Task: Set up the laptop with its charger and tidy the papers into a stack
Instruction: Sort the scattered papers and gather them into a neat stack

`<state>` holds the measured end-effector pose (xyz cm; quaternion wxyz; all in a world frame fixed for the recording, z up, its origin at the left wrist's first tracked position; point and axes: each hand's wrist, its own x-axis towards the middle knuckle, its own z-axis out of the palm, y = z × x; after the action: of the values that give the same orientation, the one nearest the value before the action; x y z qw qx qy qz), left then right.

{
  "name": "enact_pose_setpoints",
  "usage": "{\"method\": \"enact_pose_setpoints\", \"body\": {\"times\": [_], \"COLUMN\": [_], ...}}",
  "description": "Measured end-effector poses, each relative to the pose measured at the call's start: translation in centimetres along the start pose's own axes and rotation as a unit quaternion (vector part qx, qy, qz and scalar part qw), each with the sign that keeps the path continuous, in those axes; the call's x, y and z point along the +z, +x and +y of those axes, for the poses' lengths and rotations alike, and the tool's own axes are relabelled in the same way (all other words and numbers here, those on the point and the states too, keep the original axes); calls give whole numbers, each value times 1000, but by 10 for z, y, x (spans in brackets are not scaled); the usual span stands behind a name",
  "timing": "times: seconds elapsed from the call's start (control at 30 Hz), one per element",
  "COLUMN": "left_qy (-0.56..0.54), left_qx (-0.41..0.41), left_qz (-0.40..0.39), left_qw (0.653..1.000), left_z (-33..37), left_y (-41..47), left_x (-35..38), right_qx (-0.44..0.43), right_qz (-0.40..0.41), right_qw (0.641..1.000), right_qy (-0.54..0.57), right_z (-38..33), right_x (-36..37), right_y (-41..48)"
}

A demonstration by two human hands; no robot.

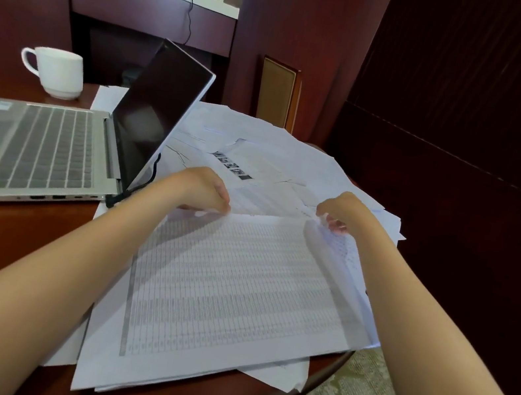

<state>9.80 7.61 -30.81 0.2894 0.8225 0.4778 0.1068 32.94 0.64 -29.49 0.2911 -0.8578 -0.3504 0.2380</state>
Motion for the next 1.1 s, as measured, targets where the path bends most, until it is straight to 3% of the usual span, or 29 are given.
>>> {"method": "enact_pose_setpoints", "body": {"times": [0.1, 0.17, 0.27, 0.43, 0.6, 0.77, 0.83, 1.0, 1.1], "left_qy": [10, 90, 205, 229, 273, 236, 241, 136, 70], "left_qx": [6, 16, 10, -17, -64, -73, -47, -27, 16], "left_qz": [75, 67, -3, -8, 5, 42, 108, 246, 321], "left_qw": [997, 994, 979, 973, 960, 968, 963, 959, 944], "left_z": [-1, 0, 5, 12, 13, 3, 0, -1, 1], "left_y": [6, 12, 21, 39, 47, 49, 48, 45, 43], "left_x": [4, 8, 16, 29, 47, 44, 41, 30, 31], "right_qx": [22, 36, 88, 159, 119, 59, 15, -51, -119], "right_qz": [-12, -19, 9, 4, -33, 79, 78, 62, -4], "right_qw": [959, 917, 876, 786, 850, 926, 923, 910, 916], "right_qy": [281, 397, 473, 597, 512, 364, 376, 406, 382], "right_z": [0, 0, -4, -12, -3, -6, -9, -16, -22], "right_x": [3, 4, 4, 6, 27, 42, 45, 36, 32], "right_y": [6, 6, 14, 35, 64, 67, 58, 39, 28]}}
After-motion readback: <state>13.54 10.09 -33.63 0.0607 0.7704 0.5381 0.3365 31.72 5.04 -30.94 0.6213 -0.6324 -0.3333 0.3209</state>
